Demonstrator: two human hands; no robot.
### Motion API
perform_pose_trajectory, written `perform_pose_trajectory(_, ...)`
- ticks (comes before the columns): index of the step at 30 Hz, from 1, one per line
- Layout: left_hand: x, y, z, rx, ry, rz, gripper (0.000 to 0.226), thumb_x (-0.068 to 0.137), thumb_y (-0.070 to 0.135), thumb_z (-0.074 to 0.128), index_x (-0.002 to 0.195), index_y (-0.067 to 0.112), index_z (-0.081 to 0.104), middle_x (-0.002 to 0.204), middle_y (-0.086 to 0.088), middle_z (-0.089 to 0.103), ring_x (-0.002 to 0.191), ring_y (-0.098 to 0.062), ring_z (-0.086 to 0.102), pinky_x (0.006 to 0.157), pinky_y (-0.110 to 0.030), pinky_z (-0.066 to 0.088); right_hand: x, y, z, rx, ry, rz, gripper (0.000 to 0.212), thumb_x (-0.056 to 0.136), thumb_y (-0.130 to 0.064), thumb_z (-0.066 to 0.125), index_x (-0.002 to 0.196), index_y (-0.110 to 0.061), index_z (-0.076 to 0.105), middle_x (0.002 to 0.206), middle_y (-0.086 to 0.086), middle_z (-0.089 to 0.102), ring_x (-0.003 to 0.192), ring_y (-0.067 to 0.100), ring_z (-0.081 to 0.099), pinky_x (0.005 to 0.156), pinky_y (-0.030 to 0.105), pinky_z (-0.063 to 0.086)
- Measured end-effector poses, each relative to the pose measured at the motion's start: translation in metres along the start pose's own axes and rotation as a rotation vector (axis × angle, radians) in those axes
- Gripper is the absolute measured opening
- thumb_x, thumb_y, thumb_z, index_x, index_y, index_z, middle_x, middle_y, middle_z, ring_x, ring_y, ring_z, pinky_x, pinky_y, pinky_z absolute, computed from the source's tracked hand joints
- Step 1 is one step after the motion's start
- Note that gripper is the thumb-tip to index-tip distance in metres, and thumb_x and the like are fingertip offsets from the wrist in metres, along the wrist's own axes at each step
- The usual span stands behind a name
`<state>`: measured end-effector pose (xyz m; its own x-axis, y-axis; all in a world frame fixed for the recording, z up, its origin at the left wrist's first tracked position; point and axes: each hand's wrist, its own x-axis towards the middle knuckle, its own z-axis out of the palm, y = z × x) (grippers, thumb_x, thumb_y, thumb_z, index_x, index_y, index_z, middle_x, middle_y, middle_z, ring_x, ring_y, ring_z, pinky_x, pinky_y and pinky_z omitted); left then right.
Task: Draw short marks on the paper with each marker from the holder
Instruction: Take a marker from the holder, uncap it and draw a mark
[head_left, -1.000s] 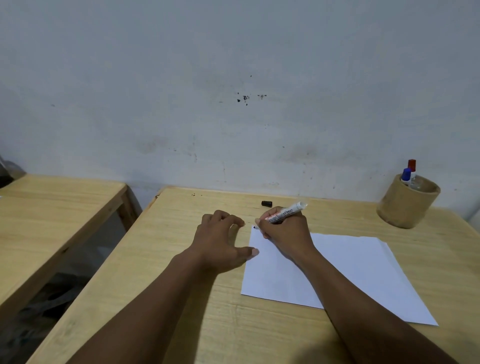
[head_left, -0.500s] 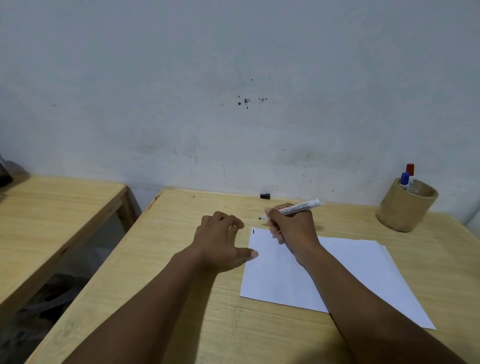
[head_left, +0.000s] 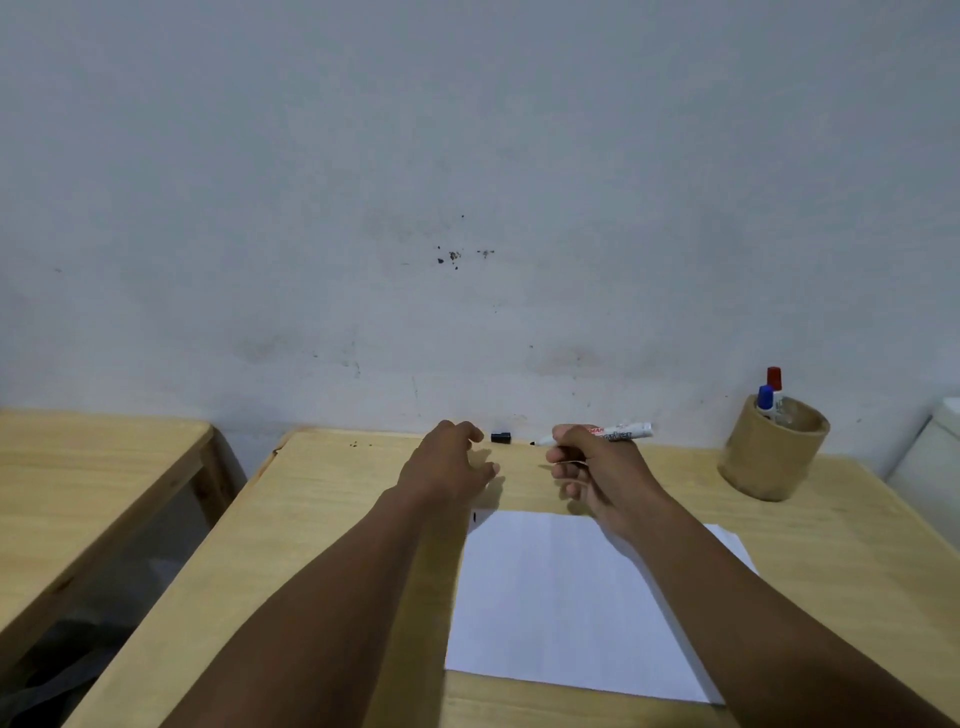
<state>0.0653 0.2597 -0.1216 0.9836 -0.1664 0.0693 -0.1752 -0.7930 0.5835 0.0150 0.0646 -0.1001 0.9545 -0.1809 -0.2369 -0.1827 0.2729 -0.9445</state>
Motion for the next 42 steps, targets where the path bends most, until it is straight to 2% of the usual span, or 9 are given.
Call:
perform_pose_trajectory(3, 0.015, 0.01, 0.004, 0.083, 0.032, 0.06, 0.046, 0.092, 0.035, 0.064, 0.136, 0.023, 0.059, 0.139, -0.001, 0.053, 0.121, -0.023, 0.06, 0.095, -0.037, 0.052, 0.005, -0.001, -0.005, -0.013, -0.008, 0.007, 0.004, 0.086, -0.012, 0.065, 0.089, -0.01, 0.064, 0.069, 0.01, 0.065, 0.049, 0.017, 0.055, 0.047, 0.026, 0.032)
perform_pose_trajectory(9, 0.032, 0.016, 0.023, 0.245, 0.087, 0.146, 0.028, 0.092, 0.032, 0.047, 0.105, 0.031, 0.071, 0.115, 0.007, 0.054, 0.101, -0.019, 0.059, 0.079, -0.039, 0.056, 0.018, 0.003, -0.017, -0.025, 0.004, 0.0, 0.008, 0.085, -0.009, 0.072, 0.091, -0.008, 0.066, 0.065, 0.008, 0.062, 0.049, 0.016, 0.051, 0.045, 0.025, 0.031)
perform_pose_trajectory(17, 0.038, 0.009, 0.038, 0.3, 0.187, 0.207, 0.02, 0.095, 0.029, 0.05, 0.104, 0.019, 0.066, 0.112, 0.002, 0.054, 0.092, -0.024, 0.059, 0.074, -0.038, 0.049, 0.019, -0.001, -0.026, 0.007, -0.087, 0.042, 0.018, 0.088, -0.003, 0.071, 0.104, -0.009, 0.069, 0.07, 0.012, 0.064, 0.055, 0.02, 0.06, 0.046, 0.026, 0.036)
perform_pose_trajectory(21, 0.033, 0.009, 0.032, 0.256, 0.17, 0.186, 0.012, 0.093, 0.025, 0.053, 0.094, 0.019, 0.063, 0.099, 0.002, 0.067, 0.091, -0.026, 0.063, 0.071, -0.035, 0.04, 0.008, -0.006, -0.031, -0.02, -0.185, 0.032, 0.033, 0.085, -0.002, 0.073, 0.118, -0.005, 0.069, 0.089, 0.017, 0.075, 0.075, 0.025, 0.069, 0.056, 0.032, 0.048)
perform_pose_trajectory(25, 0.026, 0.012, 0.026, -0.014, 0.13, 0.071, 0.007, 0.086, 0.024, 0.066, 0.081, 0.029, 0.066, 0.089, 0.008, 0.075, 0.085, -0.018, 0.069, 0.075, -0.034, 0.054, -0.004, -0.017, -0.037, 0.058, -0.339, 0.098, 0.055, 0.079, -0.036, 0.079, 0.124, -0.007, 0.07, 0.122, 0.024, 0.074, 0.105, 0.03, 0.069, 0.082, 0.044, 0.052)
perform_pose_trajectory(28, 0.021, 0.017, 0.015, -0.376, 0.122, 0.017, 0.014, 0.085, 0.013, 0.071, 0.081, 0.025, 0.072, 0.084, 0.003, 0.078, 0.078, -0.016, 0.071, 0.075, -0.028, 0.056, -0.006, -0.029, -0.045, 0.119, -0.378, 0.177, 0.074, 0.088, -0.066, 0.057, 0.125, -0.005, 0.071, 0.125, 0.027, 0.071, 0.108, 0.035, 0.067, 0.092, 0.05, 0.048)
perform_pose_trajectory(31, 0.011, 0.03, -0.006, -0.678, 0.012, -0.013, 0.006, 0.089, 0.008, 0.074, 0.091, 0.012, 0.078, 0.085, -0.004, 0.076, 0.073, -0.02, 0.068, 0.065, -0.027, 0.05, -0.01, -0.036, -0.047, -0.022, -0.302, 0.071, 0.042, 0.097, -0.041, 0.061, 0.114, -0.004, 0.074, 0.114, 0.026, 0.07, 0.087, 0.032, 0.072, 0.077, 0.049, 0.05)
perform_pose_trajectory(34, 0.004, 0.044, -0.026, -0.837, -0.104, -0.041, 0.012, 0.093, 0.015, 0.072, 0.103, 0.011, 0.079, 0.096, -0.003, 0.079, 0.081, -0.02, 0.072, 0.075, -0.03, 0.053, -0.018, -0.041, -0.049, -0.286, -0.245, -0.108, 0.006, 0.098, -0.01, 0.063, 0.099, -0.009, 0.069, 0.104, 0.02, 0.071, 0.064, 0.027, 0.069, 0.059, 0.037, 0.046)
perform_pose_trajectory(42, 0.001, 0.076, -0.045, -0.876, -0.215, 0.023, 0.014, 0.097, 0.017, 0.067, 0.104, 0.013, 0.079, 0.098, 0.0, 0.079, 0.085, -0.02, 0.073, 0.081, -0.032, 0.057, -0.034, -0.056, -0.056, -0.588, -0.268, -0.396, 0.012, 0.092, -0.01, 0.071, 0.09, -0.012, 0.059, 0.109, 0.021, 0.074, 0.061, 0.026, 0.073, 0.051, 0.03, 0.045)
